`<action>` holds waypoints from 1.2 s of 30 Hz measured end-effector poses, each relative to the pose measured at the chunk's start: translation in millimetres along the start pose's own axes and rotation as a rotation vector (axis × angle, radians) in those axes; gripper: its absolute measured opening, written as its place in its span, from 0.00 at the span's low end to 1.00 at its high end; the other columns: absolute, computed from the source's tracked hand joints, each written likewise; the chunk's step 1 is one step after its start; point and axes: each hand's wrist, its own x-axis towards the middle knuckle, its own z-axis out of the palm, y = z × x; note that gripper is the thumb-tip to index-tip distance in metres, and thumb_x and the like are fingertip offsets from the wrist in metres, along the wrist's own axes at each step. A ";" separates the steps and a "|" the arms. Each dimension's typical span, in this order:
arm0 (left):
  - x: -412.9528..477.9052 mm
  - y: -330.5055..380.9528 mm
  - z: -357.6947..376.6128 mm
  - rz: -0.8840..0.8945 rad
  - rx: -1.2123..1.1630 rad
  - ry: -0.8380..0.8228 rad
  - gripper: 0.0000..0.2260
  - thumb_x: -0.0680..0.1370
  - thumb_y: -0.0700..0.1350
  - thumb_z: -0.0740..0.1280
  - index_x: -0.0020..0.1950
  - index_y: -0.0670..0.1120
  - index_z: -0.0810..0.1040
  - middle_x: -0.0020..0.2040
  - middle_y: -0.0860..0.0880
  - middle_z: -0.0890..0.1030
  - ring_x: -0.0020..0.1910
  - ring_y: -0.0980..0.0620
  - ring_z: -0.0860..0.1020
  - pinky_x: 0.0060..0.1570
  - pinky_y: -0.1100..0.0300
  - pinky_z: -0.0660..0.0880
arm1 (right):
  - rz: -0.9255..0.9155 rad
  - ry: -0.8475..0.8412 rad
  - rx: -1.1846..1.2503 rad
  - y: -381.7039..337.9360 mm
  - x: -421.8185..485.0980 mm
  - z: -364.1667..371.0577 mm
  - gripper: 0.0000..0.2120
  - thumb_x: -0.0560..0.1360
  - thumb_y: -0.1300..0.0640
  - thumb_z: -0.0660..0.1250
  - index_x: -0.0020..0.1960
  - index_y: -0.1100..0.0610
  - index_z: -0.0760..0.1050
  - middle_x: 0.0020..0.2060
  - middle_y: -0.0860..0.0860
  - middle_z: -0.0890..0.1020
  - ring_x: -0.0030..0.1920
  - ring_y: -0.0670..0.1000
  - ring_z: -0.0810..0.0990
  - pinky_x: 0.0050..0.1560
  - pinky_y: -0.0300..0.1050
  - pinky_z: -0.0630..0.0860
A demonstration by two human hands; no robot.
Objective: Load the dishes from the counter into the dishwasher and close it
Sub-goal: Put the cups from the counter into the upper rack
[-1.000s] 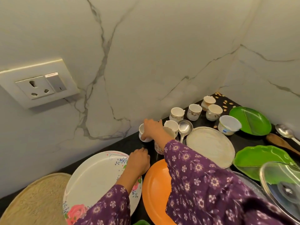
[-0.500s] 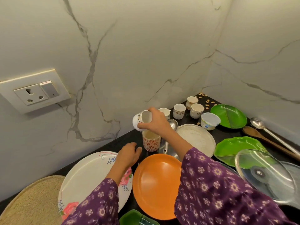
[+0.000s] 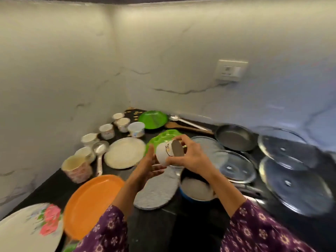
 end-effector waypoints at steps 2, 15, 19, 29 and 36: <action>2.1 -6.7 57.0 -0.007 0.051 -0.153 0.26 0.75 0.65 0.55 0.58 0.47 0.76 0.52 0.43 0.82 0.48 0.47 0.81 0.53 0.51 0.77 | 0.075 0.072 0.007 28.5 -34.4 -42.6 0.30 0.60 0.50 0.79 0.57 0.48 0.70 0.47 0.44 0.77 0.47 0.47 0.77 0.48 0.42 0.77; -81.3 -123.7 438.2 0.279 0.724 -0.787 0.26 0.62 0.67 0.69 0.45 0.46 0.82 0.41 0.46 0.84 0.41 0.51 0.82 0.43 0.52 0.78 | 0.495 0.457 -0.224 186.4 -314.8 -270.4 0.44 0.58 0.51 0.79 0.68 0.51 0.60 0.60 0.52 0.73 0.59 0.52 0.74 0.58 0.46 0.73; -123.6 -170.7 523.6 0.314 0.691 -0.796 0.22 0.71 0.67 0.63 0.47 0.49 0.82 0.42 0.53 0.83 0.41 0.60 0.80 0.44 0.64 0.75 | 0.568 0.649 -0.132 225.3 -401.3 -316.4 0.38 0.55 0.50 0.79 0.64 0.46 0.70 0.54 0.49 0.81 0.52 0.49 0.79 0.54 0.45 0.77; -165.7 -301.1 646.0 0.467 0.990 -0.992 0.13 0.77 0.48 0.67 0.59 0.45 0.76 0.54 0.48 0.80 0.52 0.53 0.78 0.51 0.64 0.71 | 0.895 0.944 0.097 333.3 -588.7 -340.3 0.35 0.56 0.55 0.80 0.58 0.48 0.67 0.47 0.47 0.78 0.45 0.47 0.79 0.43 0.42 0.78; -164.5 -357.2 678.8 0.696 1.221 -1.113 0.19 0.78 0.49 0.64 0.66 0.44 0.71 0.63 0.49 0.74 0.62 0.51 0.71 0.58 0.62 0.66 | 1.066 0.719 0.113 422.7 -633.7 -296.1 0.37 0.59 0.64 0.76 0.61 0.45 0.63 0.55 0.48 0.74 0.51 0.50 0.77 0.39 0.39 0.81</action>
